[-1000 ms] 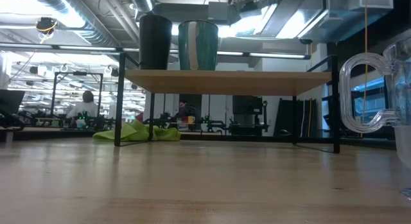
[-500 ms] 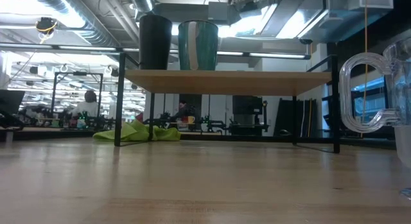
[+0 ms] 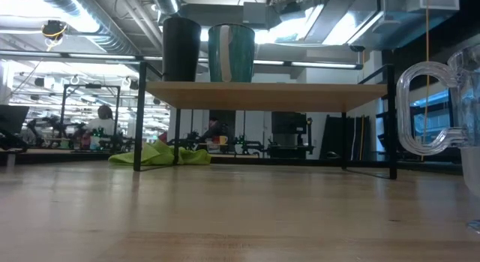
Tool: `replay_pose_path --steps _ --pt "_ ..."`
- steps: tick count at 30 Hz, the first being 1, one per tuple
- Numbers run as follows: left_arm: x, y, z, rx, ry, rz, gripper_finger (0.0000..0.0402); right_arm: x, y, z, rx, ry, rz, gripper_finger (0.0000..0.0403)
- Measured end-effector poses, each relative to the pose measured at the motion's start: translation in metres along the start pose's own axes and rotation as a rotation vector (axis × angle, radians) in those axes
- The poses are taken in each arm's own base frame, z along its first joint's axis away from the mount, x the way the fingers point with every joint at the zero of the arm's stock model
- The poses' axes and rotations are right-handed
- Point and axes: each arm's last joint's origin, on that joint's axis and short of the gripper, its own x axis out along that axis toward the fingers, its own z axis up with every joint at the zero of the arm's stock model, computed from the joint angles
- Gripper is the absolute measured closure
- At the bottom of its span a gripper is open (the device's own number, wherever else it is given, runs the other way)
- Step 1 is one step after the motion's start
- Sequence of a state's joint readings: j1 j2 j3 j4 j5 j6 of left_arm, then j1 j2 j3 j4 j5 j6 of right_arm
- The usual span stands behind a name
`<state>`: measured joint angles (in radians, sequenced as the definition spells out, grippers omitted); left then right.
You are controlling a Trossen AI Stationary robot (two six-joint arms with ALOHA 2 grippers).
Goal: Stack small to large cups/mugs on shelf
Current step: Put the blue mug on the shelf
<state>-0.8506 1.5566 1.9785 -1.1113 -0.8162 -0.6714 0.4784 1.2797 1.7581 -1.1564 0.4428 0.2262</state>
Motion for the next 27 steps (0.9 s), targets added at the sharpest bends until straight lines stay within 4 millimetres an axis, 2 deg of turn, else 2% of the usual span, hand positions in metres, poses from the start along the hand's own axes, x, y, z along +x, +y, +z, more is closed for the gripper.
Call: replay_pose_path --steps 2,4,7,9,12,14,18,20,23,27 --pt "0.001 0.002 0.0 -0.024 0.01 0.013 0.0342 -0.016 -0.012 -0.003 0.024 0.172 -0.008 0.0331" --pt "0.002 0.004 -0.001 -0.04 0.015 0.026 0.0342 -0.023 -0.017 -0.005 0.071 0.301 0.029 0.0331" --pt "0.006 0.007 0.001 -0.046 0.012 0.046 0.0342 -0.027 -0.016 -0.003 0.026 0.282 0.192 0.0331" --pt "0.009 0.011 0.002 -0.045 0.016 0.068 0.0342 -0.029 -0.016 -0.006 -0.028 0.313 0.219 0.0331" --pt "0.015 0.019 0.005 -0.043 0.024 0.111 0.0342 -0.015 -0.013 -0.012 -0.149 0.358 0.198 0.0331" --pt "0.019 0.024 0.006 -0.043 0.032 0.135 0.0342 0.002 -0.008 -0.017 -0.262 0.401 0.159 0.0331" --pt "0.026 0.032 0.011 -0.063 0.028 0.168 0.0342 0.026 -0.002 -0.04 -0.373 0.526 0.13 0.0331" --pt "0.028 0.034 0.012 -0.069 0.027 0.18 0.0342 0.042 0.003 -0.056 -0.269 0.645 0.192 0.0331" --pt "0.03 0.037 0.013 -0.076 0.025 0.192 0.0342 0.062 0.009 -0.082 -0.018 0.862 0.321 0.0331" --pt "0.033 0.04 0.015 -0.066 0.026 0.205 0.0342 0.073 0.017 -0.109 0.201 1.038 0.257 0.0331"
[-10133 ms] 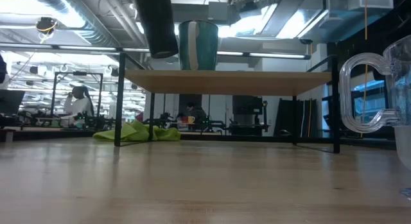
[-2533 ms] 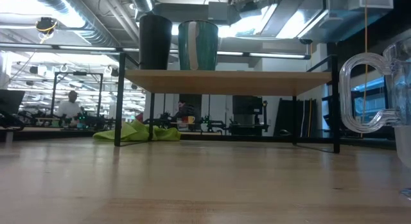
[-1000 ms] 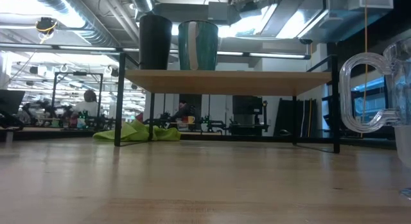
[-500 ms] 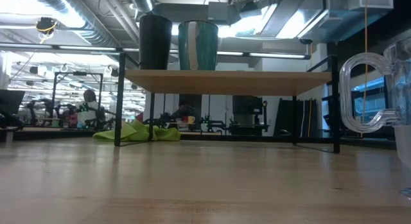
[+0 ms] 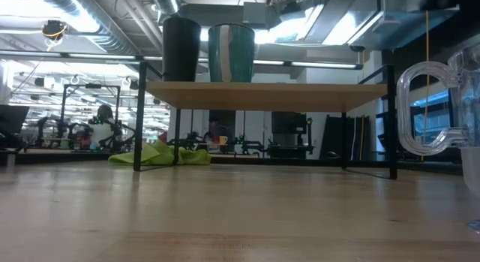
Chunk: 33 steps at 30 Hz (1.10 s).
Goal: Stack small to large cups/mugs on shelf
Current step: Put the blue mug on the shelf
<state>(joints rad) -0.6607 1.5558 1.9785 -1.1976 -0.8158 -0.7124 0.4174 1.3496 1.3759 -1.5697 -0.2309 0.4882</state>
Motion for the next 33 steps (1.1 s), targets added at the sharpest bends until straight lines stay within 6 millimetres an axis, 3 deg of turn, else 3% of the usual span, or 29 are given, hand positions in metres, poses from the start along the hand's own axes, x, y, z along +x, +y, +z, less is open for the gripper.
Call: replay_pose_path --steps 4,10,16,21,26,30,33 --pt "0.004 0.003 0.002 0.055 0.016 -0.003 0.0342 0.004 0.012 -0.013 0.116 0.008 -0.023 0.0331" --pt "0.009 0.009 0.002 0.131 0.068 -0.003 0.0342 -0.003 0.036 -0.028 0.353 -0.118 -0.081 0.0331" --pt "-0.004 -0.002 -0.005 0.261 0.047 -0.053 0.0342 0.005 0.067 -0.038 0.535 -0.215 -0.04 0.0316" --pt "-0.027 -0.008 -0.012 0.278 0.024 -0.126 0.0342 0.021 0.106 -0.025 0.463 -0.368 0.041 0.0293" --pt "-0.046 -0.018 -0.023 0.294 0.009 -0.181 0.0342 0.03 0.131 -0.012 0.39 -0.414 -0.104 0.0292" --pt "-0.04 -0.028 -0.048 0.312 0.056 -0.175 0.0342 0.036 0.14 -0.014 0.379 -0.333 -0.285 0.0292" --pt "-0.031 -0.034 -0.071 0.315 0.12 -0.165 0.0342 0.041 0.146 -0.017 0.392 -0.323 -0.278 0.0291"
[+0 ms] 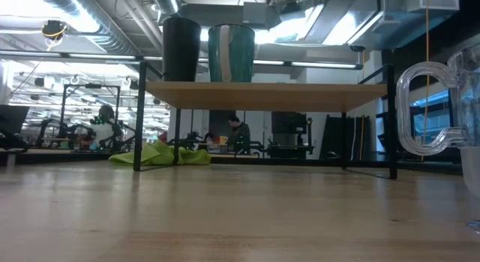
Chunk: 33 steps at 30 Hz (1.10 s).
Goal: Stack small to large cups/mugs on shelf
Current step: Put the blue mug on the shelf
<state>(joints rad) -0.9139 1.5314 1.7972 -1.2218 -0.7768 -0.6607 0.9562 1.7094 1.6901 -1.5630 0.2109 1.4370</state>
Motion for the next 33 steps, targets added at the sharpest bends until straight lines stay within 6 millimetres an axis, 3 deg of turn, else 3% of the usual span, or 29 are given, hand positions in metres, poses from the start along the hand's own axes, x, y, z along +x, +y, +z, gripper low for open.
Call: replay_pose_path --steps 8,14,19,28,33 --pt "0.022 -0.011 -0.034 0.047 0.083 0.05 0.0342 0.007 -0.005 -0.022 0.257 0.182 -0.054 0.029" --pt "0.032 -0.006 -0.039 0.074 0.077 0.132 0.0342 0.007 -0.004 -0.038 0.342 0.199 -0.074 0.029" --pt "0.035 -0.005 -0.04 0.065 0.004 0.204 0.0342 0.005 -0.004 -0.045 0.538 0.137 -0.079 0.029" --pt "0.035 -0.007 -0.039 0.033 0.012 0.177 0.0342 0.015 0.006 -0.048 0.641 0.162 -0.112 0.029" --pt "0.036 -0.009 -0.038 0.015 0.003 0.162 0.0342 0.022 0.007 -0.031 0.706 0.16 -0.137 0.029"
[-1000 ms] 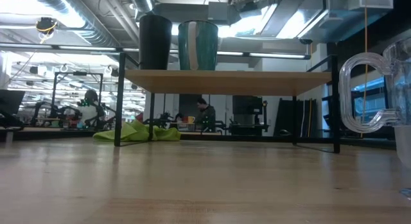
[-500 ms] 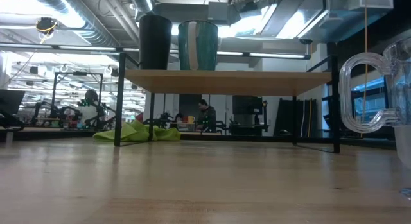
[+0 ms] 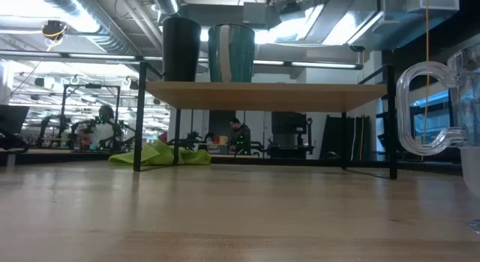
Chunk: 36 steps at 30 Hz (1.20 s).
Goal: Stack small to large cups/mugs on shelf
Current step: Put the blue mug on the shelf
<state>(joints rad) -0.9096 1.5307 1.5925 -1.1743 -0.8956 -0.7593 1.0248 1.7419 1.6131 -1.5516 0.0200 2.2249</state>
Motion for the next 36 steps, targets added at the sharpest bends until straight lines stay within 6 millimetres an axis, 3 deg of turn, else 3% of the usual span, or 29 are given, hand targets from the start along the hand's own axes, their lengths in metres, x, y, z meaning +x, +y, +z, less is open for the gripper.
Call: replay_pose_path --steps 6,10,13,16,18,23,25,30,36 --pt "0.0 -0.002 0.001 -0.013 0.008 -0.027 0.0342 -0.008 0.007 0.026 0.08 0.004 0.013 0.029" --pt "0.0 -0.002 0.001 -0.013 0.009 -0.028 0.0342 -0.021 -0.011 0.04 0.135 0.002 0.077 0.029" --pt "0.0 -0.002 0.0 -0.016 0.023 -0.047 0.0342 -0.049 -0.024 0.052 0.123 -0.01 0.235 0.029" --pt "0.0 -0.003 0.0 -0.019 0.037 -0.063 0.0342 -0.061 -0.039 0.07 0.13 -0.084 0.361 0.029" --pt "0.0 -0.003 0.0 -0.019 0.037 -0.063 0.0342 -0.054 -0.056 0.083 0.119 -0.064 0.33 0.029" --pt "0.002 -0.002 0.001 -0.047 0.045 -0.06 0.0342 -0.013 -0.101 0.101 0.118 0.076 0.148 0.029" --pt "0.004 -0.001 0.002 -0.065 0.06 -0.068 0.0342 -0.009 -0.11 0.103 0.096 0.131 0.189 0.029" --pt "0.008 0.002 0.003 -0.099 0.077 -0.065 0.0342 -0.018 -0.107 0.097 -0.005 0.216 0.406 0.029" --pt "0.017 0.009 0.008 -0.109 0.083 -0.032 0.0342 -0.012 -0.097 0.078 -0.133 0.266 0.338 0.029"
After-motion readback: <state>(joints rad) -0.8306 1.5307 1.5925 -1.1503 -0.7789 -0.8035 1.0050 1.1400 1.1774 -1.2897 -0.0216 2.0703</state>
